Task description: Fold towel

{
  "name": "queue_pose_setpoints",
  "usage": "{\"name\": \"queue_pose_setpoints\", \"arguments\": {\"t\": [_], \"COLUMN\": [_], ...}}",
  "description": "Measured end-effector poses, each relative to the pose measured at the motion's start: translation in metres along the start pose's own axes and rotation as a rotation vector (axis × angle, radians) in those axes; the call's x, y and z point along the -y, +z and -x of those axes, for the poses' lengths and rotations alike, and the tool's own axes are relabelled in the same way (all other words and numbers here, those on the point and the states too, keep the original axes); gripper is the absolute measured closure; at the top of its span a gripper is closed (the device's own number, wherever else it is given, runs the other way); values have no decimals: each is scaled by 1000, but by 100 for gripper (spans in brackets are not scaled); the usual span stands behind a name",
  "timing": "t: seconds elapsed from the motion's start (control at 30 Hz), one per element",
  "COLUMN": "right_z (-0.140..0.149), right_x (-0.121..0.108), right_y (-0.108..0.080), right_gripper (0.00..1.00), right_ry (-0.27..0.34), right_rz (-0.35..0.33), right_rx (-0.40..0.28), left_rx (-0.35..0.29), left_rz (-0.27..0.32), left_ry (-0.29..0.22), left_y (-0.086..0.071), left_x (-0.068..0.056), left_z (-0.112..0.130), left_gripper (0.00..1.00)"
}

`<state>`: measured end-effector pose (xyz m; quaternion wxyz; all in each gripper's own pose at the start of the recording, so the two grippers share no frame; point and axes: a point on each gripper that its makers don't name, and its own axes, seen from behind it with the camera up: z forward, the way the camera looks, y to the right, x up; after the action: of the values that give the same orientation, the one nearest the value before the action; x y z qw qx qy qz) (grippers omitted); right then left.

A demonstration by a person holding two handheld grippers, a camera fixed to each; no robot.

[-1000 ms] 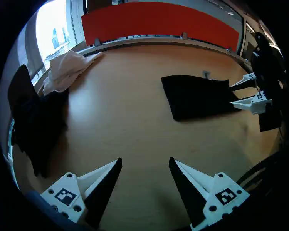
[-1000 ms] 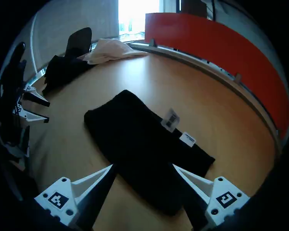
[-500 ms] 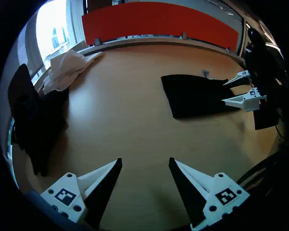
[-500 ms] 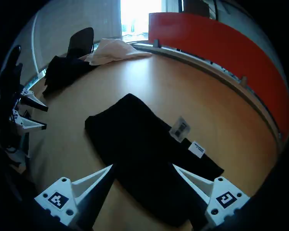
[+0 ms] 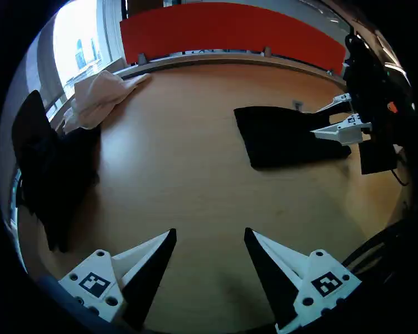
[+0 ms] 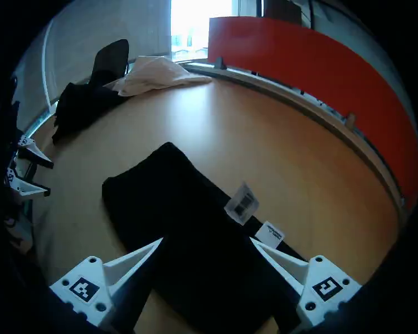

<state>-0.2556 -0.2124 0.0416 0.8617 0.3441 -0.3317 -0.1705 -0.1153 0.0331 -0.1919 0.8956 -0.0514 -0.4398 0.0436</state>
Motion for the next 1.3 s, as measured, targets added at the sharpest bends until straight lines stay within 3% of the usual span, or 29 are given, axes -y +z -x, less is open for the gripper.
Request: {"name": "queue_pose_setpoints", "arguments": {"t": [0.3,0.6,0.9,1.3], "right_z": [-9,-11,-1,36], "right_x": [-18,-18,-13,-11], "right_y": [11,14,2,-29], "right_gripper": [0,0,0,0], "right_ry": [-1,-2,-1,21], "right_rz": [15,12,9,24], "right_rx": [1,2,5,30], "left_rx": [4,6,5,4], "left_rz": [1,0,-2,2], "left_ry": [-1,-3,0,4], "left_y": [-1,-3,-3,-2], "left_x": [0,1,3,1], "left_z": [2,3,3,2], "left_gripper": [10,10,10,10]}}
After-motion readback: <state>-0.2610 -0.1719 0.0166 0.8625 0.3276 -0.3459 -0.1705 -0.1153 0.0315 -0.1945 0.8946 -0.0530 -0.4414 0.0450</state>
